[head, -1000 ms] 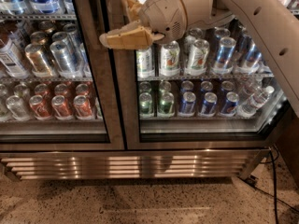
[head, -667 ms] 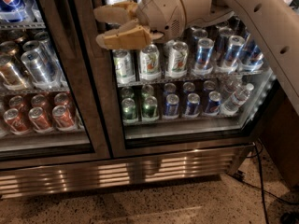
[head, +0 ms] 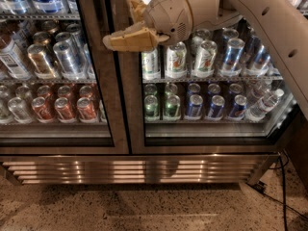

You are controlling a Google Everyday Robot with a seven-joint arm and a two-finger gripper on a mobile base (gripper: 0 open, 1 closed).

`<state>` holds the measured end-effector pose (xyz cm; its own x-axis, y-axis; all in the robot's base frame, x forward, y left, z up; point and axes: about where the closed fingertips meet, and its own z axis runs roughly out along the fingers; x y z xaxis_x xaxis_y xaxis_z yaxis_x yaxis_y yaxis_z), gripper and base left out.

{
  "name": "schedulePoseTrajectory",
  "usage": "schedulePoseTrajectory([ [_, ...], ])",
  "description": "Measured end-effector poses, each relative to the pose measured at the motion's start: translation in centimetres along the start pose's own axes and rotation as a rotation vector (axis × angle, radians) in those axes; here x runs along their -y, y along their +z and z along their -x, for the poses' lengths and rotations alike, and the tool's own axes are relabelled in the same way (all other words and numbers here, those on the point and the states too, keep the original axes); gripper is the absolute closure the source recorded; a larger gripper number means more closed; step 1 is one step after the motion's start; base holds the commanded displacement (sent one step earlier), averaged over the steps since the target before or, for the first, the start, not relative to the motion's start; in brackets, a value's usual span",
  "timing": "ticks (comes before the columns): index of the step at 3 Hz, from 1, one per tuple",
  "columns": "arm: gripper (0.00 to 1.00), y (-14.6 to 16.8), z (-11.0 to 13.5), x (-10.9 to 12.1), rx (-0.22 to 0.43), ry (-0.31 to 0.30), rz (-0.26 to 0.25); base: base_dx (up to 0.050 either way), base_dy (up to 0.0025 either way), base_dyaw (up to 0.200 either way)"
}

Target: Open right fridge door

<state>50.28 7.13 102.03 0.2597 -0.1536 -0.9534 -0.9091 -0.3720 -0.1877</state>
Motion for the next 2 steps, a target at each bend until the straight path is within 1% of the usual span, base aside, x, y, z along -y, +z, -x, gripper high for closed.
schedulePoseTrajectory([
  [1,1.0,0.01,0.01,0.0,0.0,0.0,0.0,-0.05,-0.00004,0.0],
  [2,1.0,0.02,0.01,0.01,0.0,0.0,0.0,0.0,0.0,0.0],
])
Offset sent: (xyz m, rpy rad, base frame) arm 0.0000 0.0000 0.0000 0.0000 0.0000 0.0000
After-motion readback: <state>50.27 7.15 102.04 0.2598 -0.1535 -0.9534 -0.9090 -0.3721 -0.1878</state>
